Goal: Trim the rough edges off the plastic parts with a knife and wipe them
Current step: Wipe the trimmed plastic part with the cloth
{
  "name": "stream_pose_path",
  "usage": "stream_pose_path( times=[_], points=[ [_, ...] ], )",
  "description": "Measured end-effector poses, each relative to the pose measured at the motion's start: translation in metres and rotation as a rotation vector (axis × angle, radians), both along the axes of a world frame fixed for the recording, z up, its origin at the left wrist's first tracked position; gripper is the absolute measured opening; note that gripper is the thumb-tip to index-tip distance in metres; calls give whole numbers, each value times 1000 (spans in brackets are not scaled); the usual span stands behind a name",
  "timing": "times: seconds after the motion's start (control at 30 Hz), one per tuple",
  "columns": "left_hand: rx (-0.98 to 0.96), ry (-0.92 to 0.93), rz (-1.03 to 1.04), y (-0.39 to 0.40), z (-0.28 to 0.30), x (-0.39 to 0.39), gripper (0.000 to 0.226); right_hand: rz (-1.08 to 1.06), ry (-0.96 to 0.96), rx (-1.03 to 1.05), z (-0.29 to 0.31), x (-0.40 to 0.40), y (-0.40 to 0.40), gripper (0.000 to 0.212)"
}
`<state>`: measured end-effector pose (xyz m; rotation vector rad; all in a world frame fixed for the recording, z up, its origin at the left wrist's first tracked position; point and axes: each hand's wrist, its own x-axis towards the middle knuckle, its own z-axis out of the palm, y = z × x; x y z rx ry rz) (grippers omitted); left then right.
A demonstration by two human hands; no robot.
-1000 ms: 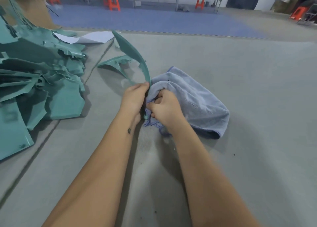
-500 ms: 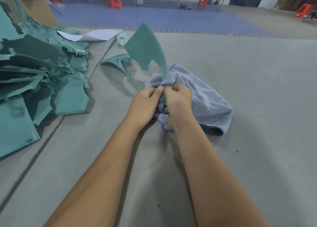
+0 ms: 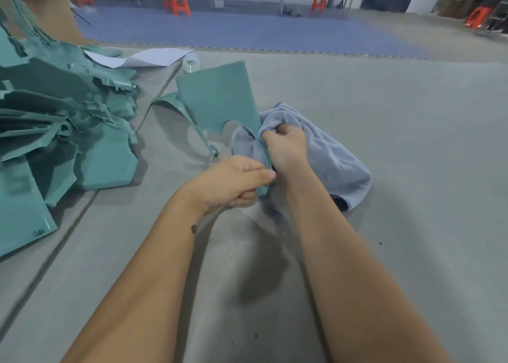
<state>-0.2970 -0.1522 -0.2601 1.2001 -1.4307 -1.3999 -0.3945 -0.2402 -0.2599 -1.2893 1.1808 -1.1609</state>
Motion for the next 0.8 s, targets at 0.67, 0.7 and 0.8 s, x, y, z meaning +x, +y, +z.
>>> stream_pose_path(
  times=[0.67,0.7,0.8],
  points=[
    [258,126,-19,-2,-2,2,42,121,-15,-38,-12,-7,19,24],
    [252,139,12,-3,-3,-4,40,99,-11,-47,-12,-8,19,23],
    [191,233,88,-4,-7,-22,29,49,-1,-88,-14,-13,12,26]
  ],
)
